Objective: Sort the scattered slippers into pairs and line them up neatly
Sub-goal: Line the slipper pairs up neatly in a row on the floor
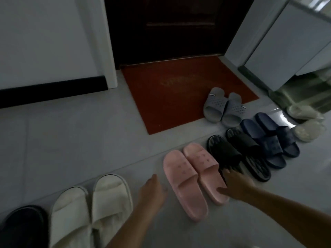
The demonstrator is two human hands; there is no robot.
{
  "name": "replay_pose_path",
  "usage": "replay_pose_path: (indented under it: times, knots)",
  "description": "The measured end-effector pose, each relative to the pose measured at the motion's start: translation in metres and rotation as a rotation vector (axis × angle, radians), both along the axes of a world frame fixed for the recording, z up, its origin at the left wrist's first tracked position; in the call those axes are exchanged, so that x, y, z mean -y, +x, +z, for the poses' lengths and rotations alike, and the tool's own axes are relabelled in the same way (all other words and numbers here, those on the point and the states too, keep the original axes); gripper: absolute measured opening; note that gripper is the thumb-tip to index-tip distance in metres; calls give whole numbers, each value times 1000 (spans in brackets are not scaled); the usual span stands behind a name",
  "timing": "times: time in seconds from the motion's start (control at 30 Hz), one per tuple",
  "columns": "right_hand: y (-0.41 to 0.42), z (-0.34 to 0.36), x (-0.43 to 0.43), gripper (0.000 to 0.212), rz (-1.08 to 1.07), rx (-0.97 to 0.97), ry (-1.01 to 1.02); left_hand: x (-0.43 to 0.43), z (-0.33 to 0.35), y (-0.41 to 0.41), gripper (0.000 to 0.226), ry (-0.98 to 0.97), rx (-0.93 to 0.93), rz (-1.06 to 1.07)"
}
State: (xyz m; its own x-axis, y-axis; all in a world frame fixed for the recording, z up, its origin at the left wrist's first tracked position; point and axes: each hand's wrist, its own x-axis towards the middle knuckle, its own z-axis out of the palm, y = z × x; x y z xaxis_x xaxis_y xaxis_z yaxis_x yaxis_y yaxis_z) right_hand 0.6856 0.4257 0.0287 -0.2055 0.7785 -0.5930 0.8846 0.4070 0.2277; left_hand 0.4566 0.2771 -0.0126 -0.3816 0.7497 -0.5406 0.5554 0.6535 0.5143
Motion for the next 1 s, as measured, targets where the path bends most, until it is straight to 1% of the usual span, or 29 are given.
replay_pose_path:
  times: [0.07,0.1,0.2,0.27,0.37,0.43,0.47,0.57,0.7,0.8,0.9,1.0]
  knots:
    - [15,-20,-14,82,-69,-144,-50,-10,-19,43,68,-119,-10,33]
    - [19,-32,-17,84,-95,-194,-87,-14,-27,61,67,-148,11,88]
    - [15,-68,-12,95,-90,-258,-134,-24,-42,96,44,-168,79,328]
    - [13,-82,-6,94,13,-276,-103,-27,-49,105,33,-173,51,429]
    - [15,-91,-10,90,83,-366,-120,-24,-53,102,16,-172,-24,466]
    - [14,-93,-10,86,115,-400,-154,-20,-51,96,13,-159,-64,464]
    - [12,-93,-8,84,129,-411,-168,-17,-48,92,13,-167,-82,452]
    - [-2,-94,8,78,142,-467,-205,-8,-44,75,26,-214,-101,376]
    - [-19,-98,23,69,104,-553,-256,8,-38,44,31,-244,-20,305]
    - [-25,-101,30,60,28,-642,-294,21,-36,24,30,-269,25,248]
    - [-29,-101,30,46,-195,-736,-339,25,-37,20,22,-250,89,292]
    - [-25,-103,26,26,-379,-909,-331,23,-45,26,22,-165,77,398]
